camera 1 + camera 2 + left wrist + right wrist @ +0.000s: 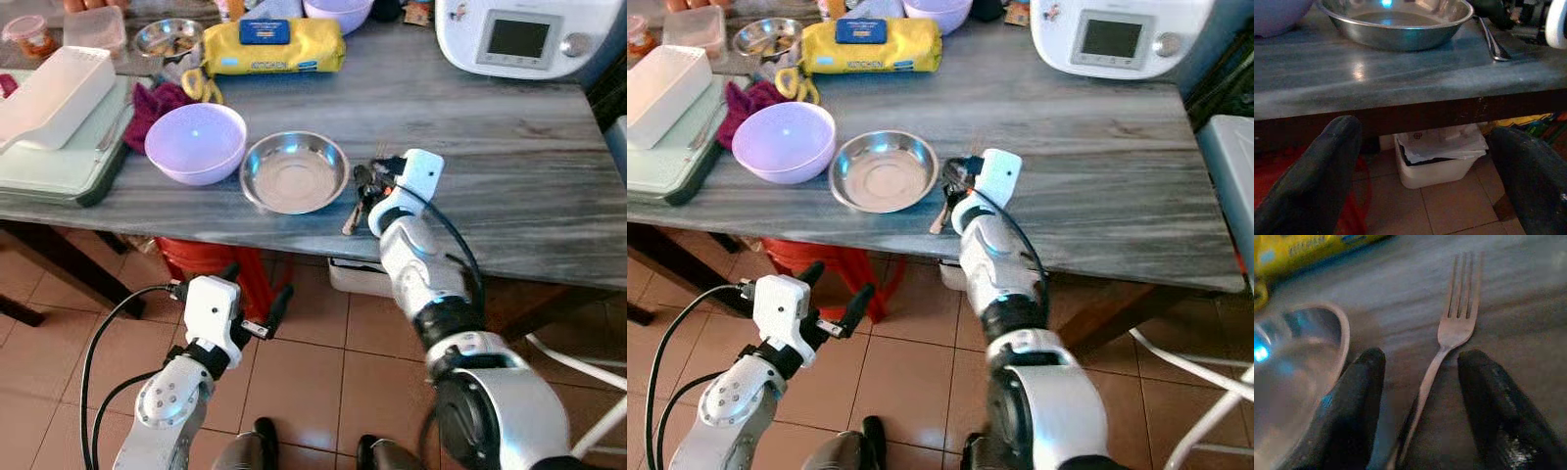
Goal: Setting the table
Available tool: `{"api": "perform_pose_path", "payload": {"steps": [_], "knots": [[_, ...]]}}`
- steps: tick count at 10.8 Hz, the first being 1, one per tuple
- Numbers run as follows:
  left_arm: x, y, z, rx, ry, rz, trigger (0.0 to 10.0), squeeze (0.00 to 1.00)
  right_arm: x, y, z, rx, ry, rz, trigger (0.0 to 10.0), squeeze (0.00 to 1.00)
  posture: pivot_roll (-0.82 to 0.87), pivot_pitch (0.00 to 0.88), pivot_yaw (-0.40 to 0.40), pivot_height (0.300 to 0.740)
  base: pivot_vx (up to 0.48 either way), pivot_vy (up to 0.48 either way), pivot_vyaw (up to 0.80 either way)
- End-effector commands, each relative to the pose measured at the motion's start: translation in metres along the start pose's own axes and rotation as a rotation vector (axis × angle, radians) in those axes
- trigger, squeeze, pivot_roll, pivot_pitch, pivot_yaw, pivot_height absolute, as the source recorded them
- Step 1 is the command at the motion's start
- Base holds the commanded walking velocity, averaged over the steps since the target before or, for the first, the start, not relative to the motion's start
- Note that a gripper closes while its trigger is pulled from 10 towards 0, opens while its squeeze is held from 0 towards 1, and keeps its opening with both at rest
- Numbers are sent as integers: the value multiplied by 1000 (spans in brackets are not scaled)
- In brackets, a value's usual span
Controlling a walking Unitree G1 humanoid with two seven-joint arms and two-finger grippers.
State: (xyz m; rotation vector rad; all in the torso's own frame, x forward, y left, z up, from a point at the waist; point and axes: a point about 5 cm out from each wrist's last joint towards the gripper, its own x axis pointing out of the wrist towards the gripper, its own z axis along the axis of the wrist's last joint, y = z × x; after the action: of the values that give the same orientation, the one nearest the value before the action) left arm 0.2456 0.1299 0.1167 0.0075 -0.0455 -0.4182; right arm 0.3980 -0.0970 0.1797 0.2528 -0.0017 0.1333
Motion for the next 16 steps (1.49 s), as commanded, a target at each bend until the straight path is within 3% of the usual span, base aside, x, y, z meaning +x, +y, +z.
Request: {"api": "perform_pose_path", "payload": {"steps": [1,2,3,7,10,11,12,13,14,16], "knots": [[-3,0,-5,7,28,2,10000,0,-5,-10,-10,-58,50,-12,10000,227,33,280,32,740,0,0,0],[-2,1,-5,8,27,1,10000,0,-7,-15,-8,-124,38,-6,10000,0,25,282,31,740,0,0,0],[-1,1,-4,8,24,2,10000,0,-11,-23,-6,-201,24,-4,10000,0,25,282,31,740,0,0,0],[2,1,-5,8,21,-4,10000,0,-17,-37,-8,-262,45,-23,10000,0,12,273,34,740,0,0,0],[2,3,-4,12,19,3,10000,0,-16,-10,-9,-283,40,130,10000,0,20,270,33,740,0,0,0],[2,3,-4,11,19,5,10000,0,-19,0,-13,-306,32,177,10000,357,20,271,33,740,0,0,0],[2,3,-4,10,19,5,10000,0,-21,3,-15,-331,31,185,10000,369,19,271,34,740,0,0,0],[2,3,-4,10,19,4,10000,0,-23,5,-18,-321,35,211,10000,643,19,271,34,740,0,0,0],[2,3,-4,10,19,3,10000,0,-25,5,-19,-336,37,213,10000,1000,19,271,34,740,0,0,0],[3,3,-4,10,19,1,10000,0,-28,-1,-22,-343,50,202,10000,894,17,273,36,740,0,0,0]]}}
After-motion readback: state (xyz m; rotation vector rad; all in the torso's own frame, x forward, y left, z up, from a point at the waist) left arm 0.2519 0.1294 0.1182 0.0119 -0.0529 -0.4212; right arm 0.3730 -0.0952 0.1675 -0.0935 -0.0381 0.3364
